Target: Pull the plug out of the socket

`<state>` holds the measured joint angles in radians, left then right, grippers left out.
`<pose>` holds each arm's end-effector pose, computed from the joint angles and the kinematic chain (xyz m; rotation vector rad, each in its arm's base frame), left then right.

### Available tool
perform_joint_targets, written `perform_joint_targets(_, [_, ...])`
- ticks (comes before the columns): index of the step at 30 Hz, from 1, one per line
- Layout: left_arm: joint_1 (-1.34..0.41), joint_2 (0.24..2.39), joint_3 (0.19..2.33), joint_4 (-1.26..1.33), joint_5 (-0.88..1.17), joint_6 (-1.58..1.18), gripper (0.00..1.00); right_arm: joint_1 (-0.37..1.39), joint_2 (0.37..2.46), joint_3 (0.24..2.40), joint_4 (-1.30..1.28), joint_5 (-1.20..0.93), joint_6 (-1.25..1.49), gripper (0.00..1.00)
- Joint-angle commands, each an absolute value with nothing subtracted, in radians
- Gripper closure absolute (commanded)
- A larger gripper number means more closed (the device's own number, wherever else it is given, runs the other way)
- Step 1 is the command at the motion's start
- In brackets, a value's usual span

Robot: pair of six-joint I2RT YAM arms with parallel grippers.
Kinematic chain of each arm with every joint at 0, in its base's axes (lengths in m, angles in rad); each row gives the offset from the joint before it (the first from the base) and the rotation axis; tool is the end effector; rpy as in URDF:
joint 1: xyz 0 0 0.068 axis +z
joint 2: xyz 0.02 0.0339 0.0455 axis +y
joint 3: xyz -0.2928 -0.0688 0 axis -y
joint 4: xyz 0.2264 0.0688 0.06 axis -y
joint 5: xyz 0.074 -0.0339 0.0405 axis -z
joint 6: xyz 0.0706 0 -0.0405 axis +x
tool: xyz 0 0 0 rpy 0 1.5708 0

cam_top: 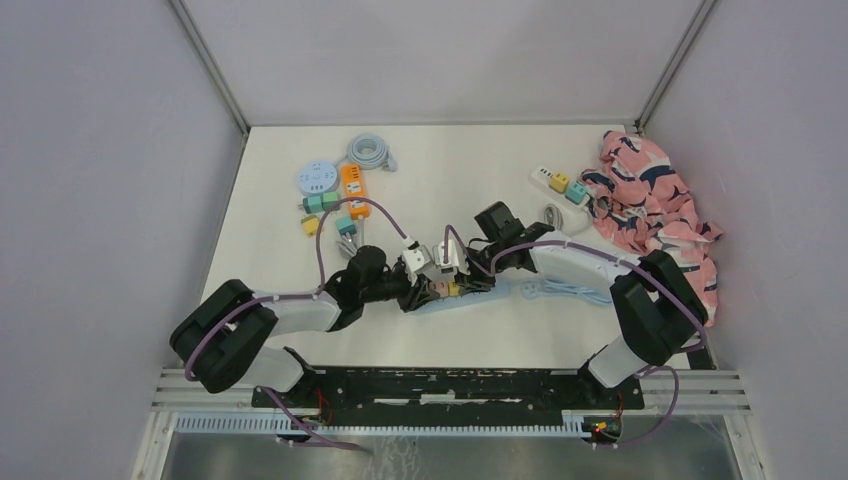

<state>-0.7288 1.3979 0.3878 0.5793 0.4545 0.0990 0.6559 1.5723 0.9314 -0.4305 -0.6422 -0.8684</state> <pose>0.1776 -0.2001 0.1847 1.0953 1.7429 -0.8519 0.2122 0.2167 0.2044 -1.8671 1.6509 0.7542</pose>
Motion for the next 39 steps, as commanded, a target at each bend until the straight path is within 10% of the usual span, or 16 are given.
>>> perform_joint_targets(1, [-0.739, 1.409, 0.423, 0.561, 0.466, 0.184, 0.88, 0.67, 1.571, 0.988, -0.464, -0.613, -0.868, 0.9])
perform_joint_targets(14, [-0.738, 1.472, 0.433, 0.552, 0.534, 0.215, 0.97, 0.65, 1.588, 1.047, -0.406, -0.73, -0.644, 1.0])
perform_joint_targets(25, [-0.739, 1.481, 0.432, 0.542, 0.529, 0.242, 0.97, 0.619, 1.55, 0.995, -0.677, -0.74, -1.107, 1.0])
perform_joint_targets(39, [-0.739, 1.499, 0.426, 0.556, 0.528, 0.234, 0.97, 0.55, 1.572, 1.042, -0.513, -0.765, -0.779, 1.0])
